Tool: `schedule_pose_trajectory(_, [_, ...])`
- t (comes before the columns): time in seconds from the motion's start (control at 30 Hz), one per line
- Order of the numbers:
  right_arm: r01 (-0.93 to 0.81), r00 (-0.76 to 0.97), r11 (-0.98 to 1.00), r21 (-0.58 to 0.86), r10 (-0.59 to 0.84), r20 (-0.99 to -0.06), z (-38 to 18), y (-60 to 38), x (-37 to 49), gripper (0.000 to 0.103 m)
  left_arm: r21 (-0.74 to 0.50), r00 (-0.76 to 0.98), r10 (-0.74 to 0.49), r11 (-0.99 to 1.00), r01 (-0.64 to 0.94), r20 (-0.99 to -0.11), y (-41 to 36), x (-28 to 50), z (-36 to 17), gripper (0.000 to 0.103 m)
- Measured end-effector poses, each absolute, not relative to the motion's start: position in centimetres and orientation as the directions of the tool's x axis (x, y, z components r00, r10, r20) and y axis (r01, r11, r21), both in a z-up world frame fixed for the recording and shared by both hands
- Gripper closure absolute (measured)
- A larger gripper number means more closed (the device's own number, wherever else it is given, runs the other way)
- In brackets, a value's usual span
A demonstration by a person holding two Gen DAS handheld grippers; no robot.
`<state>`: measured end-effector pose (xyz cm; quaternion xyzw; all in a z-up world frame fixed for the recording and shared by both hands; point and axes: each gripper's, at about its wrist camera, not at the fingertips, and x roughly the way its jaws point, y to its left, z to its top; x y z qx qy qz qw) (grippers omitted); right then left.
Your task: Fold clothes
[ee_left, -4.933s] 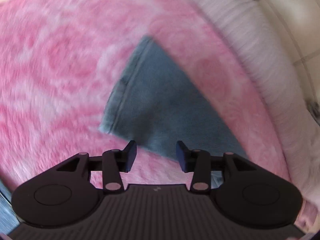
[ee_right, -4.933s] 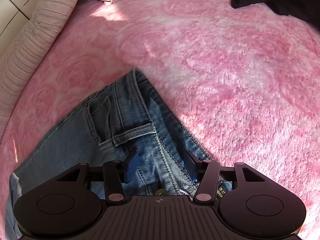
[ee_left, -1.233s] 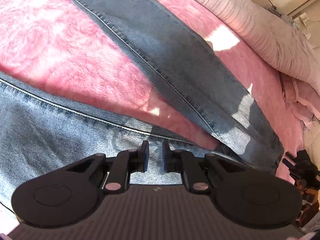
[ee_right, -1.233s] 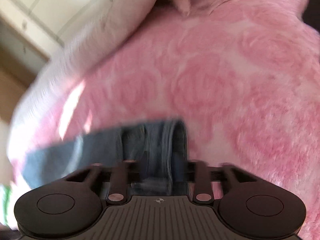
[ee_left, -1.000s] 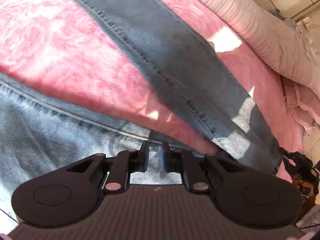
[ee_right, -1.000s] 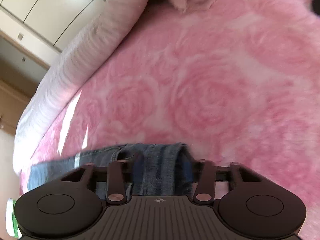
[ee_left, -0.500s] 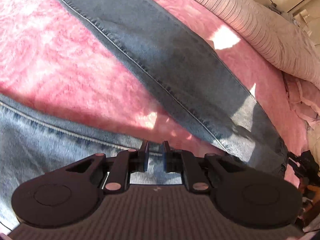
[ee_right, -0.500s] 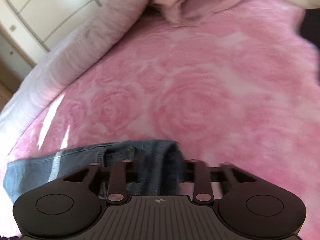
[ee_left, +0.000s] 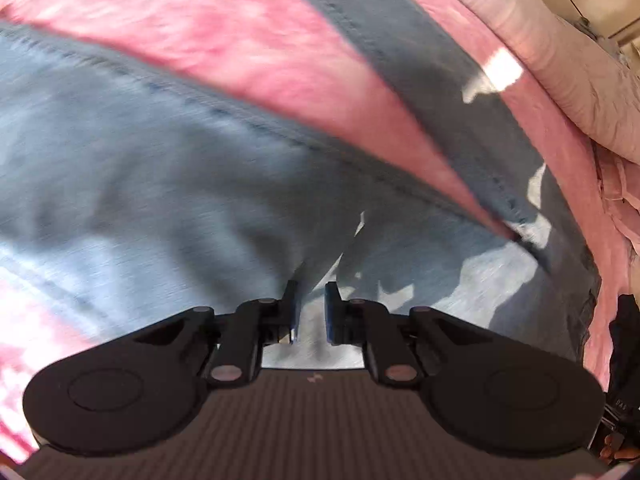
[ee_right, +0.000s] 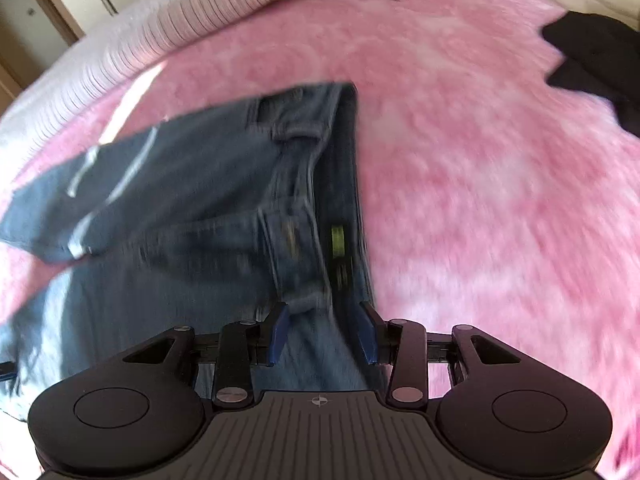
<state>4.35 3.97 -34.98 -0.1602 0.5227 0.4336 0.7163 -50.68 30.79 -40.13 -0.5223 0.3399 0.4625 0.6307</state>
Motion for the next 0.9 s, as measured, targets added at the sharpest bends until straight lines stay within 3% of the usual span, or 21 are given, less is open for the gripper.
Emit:
schedule_pose_trajectory(0.17, [-0.728,0.148,0.663,0.177,0.403,-0.903,-34.5,2.0,2.4,0.062,-0.3,0.28,0.283,-0.028,-0.954,-0.917,29.7,-58.0,-38.3,0.092])
schedule_pose_trajectory(0.23, [-0.703,0.17,0.691,0.169,0.394,-0.903,-34.3,1.8,2.0,0.062,-0.246,0.219,0.31,-0.05,-0.968,-0.925,30.0,-61.1,-37.7,0.086])
schedule_pose_trajectory(0.5, [-0.643,0.248,0.758,0.11,0.342,-0.906,-34.5,2.7,0.7,0.058,-0.056,-0.019,0.397,-0.177,-0.983,-0.918,33.3,-73.5,-36.5,0.08])
schedule_pose_trajectory(0.73, [-0.617,0.285,0.781,0.099,0.339,-0.896,-33.2,3.5,-2.3,0.057,-0.081,-0.044,0.38,-0.308,-0.948,-0.924,36.6,-79.7,-37.7,0.08])
schedule_pose_trajectory(0.9, [-0.741,0.293,0.671,0.023,0.353,-0.889,-32.5,5.1,-6.3,0.057,-0.095,-0.035,0.368,-0.33,-0.939,-0.929,38.1,-80.9,-38.9,0.079])
